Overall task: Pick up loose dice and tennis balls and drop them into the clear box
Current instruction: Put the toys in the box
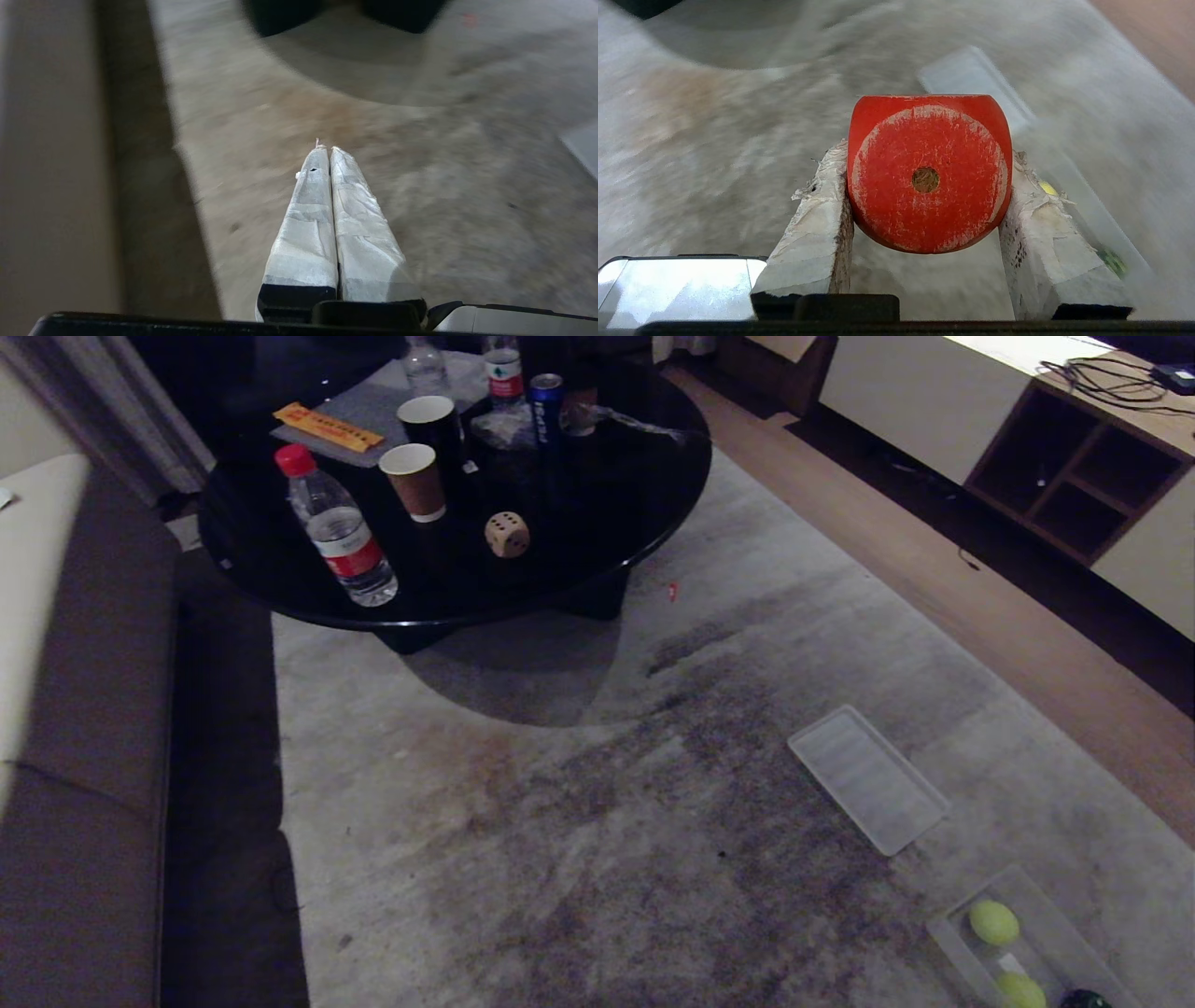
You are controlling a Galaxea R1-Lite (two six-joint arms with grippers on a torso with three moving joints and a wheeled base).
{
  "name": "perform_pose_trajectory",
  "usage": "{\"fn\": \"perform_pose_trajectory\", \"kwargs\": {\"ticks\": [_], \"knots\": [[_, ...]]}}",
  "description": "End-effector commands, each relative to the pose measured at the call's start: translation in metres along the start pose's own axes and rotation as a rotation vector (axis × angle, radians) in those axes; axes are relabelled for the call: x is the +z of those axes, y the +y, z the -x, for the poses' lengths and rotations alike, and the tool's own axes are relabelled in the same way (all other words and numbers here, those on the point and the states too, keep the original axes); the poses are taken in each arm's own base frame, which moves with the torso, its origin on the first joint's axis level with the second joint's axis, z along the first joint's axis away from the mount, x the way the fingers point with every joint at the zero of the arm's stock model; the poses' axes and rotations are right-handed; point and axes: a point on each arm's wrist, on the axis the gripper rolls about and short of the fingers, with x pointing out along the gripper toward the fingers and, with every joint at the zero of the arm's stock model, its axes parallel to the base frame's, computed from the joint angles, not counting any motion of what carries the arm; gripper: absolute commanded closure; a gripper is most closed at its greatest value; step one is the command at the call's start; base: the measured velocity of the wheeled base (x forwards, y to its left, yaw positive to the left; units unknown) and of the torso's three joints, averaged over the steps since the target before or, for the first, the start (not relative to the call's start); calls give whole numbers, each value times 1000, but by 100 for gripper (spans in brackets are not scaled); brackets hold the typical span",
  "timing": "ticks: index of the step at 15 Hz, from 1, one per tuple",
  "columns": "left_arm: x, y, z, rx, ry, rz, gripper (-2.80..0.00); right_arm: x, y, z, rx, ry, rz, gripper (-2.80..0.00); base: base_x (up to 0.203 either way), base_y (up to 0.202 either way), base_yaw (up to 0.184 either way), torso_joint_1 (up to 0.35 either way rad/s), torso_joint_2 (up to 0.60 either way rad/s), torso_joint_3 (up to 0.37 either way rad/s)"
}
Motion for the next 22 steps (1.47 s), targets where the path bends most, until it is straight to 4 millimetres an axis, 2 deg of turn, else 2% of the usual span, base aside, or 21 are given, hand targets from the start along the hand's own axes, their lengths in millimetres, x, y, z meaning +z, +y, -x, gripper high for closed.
{"fn": "perform_pose_trajectory", "kwargs": {"ticks": [1,13,18,22], "knots": [[0,0,0,-1,3,-1,0,0,0,0,0,3,-1,0,2,14,-164,4,5,4],[0,0,0,-2,1,0,0,0,0,0,1,1,0,0,0,10,-154,1,2,3],[0,0,0,-3,1,0,0,0,0,0,1,3,0,0,0,0,0,0,0,-18],[0,0,0,-1,1,-1,0,0,0,0,1,1,0,0,0,0,0,4,1,-189]]}}
